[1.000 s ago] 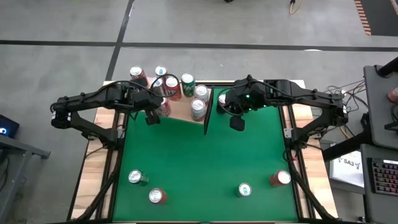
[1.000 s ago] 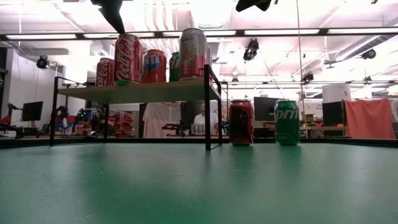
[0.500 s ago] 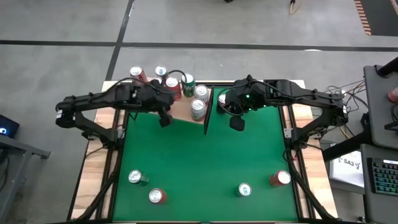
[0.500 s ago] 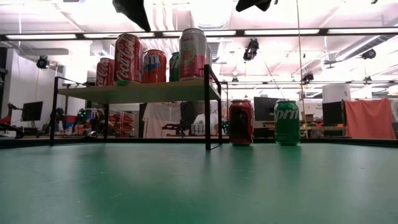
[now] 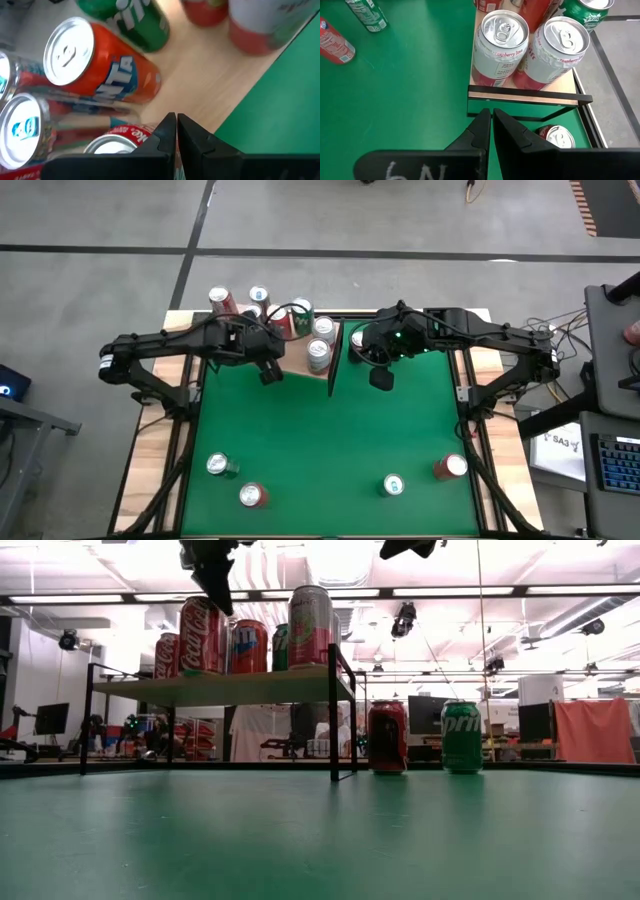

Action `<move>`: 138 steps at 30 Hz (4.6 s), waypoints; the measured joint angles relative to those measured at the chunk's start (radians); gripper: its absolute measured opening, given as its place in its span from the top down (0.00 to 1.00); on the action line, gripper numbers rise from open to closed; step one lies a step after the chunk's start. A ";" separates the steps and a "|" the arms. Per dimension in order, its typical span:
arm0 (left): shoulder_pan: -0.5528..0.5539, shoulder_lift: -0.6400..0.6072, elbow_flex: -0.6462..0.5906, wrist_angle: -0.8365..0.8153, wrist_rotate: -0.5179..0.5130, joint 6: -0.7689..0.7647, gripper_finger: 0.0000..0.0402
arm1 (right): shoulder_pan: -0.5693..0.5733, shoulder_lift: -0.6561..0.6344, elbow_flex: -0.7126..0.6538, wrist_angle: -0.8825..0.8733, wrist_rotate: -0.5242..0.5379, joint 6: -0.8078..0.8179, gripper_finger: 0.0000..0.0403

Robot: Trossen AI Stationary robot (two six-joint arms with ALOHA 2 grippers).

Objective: Place canned beverage on shelf
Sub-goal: Move the red/black soda can on the shelf aligned with the other red/black soda can

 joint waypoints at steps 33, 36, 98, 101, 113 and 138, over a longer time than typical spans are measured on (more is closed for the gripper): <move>0.001 0.000 0.000 -0.215 -0.094 -0.187 1.00 | 0.000 0.000 0.000 -0.001 0.000 0.000 0.97; 0.001 -0.002 0.000 -0.236 -0.097 -0.203 1.00 | 0.000 0.000 0.000 -0.001 0.000 0.000 0.97; 0.074 -0.172 0.098 -0.339 -0.121 -0.166 1.00 | 0.001 0.000 0.000 0.000 0.000 0.008 0.97; 0.116 -0.201 0.091 -0.340 -0.111 -0.140 1.00 | 0.001 0.000 0.000 -0.001 0.000 0.008 0.97; 0.206 -0.195 0.075 -0.335 0.045 -0.003 1.00 | 0.002 0.000 0.000 -0.002 -0.001 0.001 0.97; 0.289 -0.179 0.074 -0.327 0.046 0.130 1.00 | 0.002 0.000 0.000 -0.002 -0.002 0.003 0.97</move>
